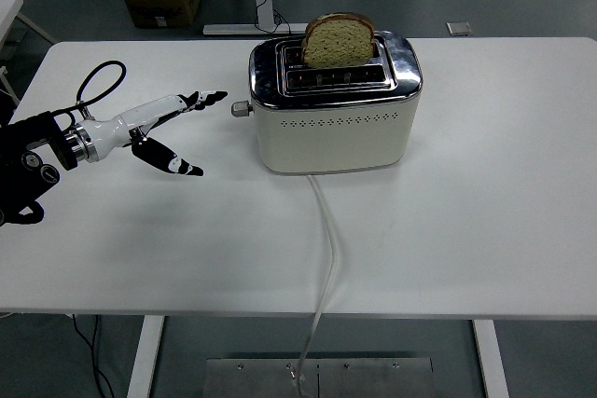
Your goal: Press down toaster
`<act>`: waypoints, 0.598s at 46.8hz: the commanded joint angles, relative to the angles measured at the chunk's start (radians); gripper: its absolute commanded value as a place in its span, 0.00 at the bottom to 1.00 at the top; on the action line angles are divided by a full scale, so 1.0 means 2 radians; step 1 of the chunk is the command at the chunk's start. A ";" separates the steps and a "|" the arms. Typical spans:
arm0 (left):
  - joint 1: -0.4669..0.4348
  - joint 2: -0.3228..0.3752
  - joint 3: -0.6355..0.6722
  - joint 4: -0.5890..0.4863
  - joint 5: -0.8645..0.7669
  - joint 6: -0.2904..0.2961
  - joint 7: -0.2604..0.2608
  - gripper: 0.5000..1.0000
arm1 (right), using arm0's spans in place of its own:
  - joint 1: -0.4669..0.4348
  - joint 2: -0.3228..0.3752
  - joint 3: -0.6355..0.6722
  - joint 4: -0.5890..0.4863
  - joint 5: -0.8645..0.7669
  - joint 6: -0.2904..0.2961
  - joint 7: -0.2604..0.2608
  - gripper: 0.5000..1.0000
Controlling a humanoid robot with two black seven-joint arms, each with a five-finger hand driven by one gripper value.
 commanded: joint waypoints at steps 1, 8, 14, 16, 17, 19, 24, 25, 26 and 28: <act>0.001 0.000 0.000 0.000 0.002 0.000 -0.001 1.00 | 0.000 0.000 0.000 0.000 0.000 0.000 0.000 1.00; 0.001 0.000 0.000 0.000 0.003 0.000 -0.001 1.00 | 0.000 0.000 0.000 0.000 0.000 0.000 0.000 1.00; 0.000 -0.002 0.000 0.000 0.006 0.000 -0.001 1.00 | 0.000 0.000 0.000 0.000 0.000 0.000 0.000 1.00; 0.000 -0.002 0.000 0.000 0.007 0.000 -0.001 1.00 | 0.000 0.000 0.000 0.000 0.000 0.000 0.000 1.00; 0.000 -0.004 0.000 0.000 0.007 0.000 -0.001 1.00 | 0.000 0.000 0.000 0.000 -0.001 0.000 0.000 1.00; 0.000 -0.008 0.000 0.000 0.008 0.000 -0.001 1.00 | 0.000 0.000 0.000 0.000 0.000 0.000 0.000 1.00; 0.000 -0.009 0.000 0.000 0.008 0.000 -0.001 1.00 | 0.000 0.000 0.000 0.000 -0.001 0.000 0.000 1.00; 0.000 -0.009 0.000 0.000 0.008 0.000 -0.001 1.00 | 0.000 0.000 0.000 0.000 0.000 0.000 0.000 1.00; 0.000 -0.010 0.000 0.000 0.008 0.000 -0.001 1.00 | 0.000 0.000 0.000 0.000 -0.001 0.000 0.000 1.00; 0.000 -0.012 0.001 0.000 0.008 0.000 -0.001 1.00 | 0.000 0.000 0.000 0.000 0.000 0.000 0.000 1.00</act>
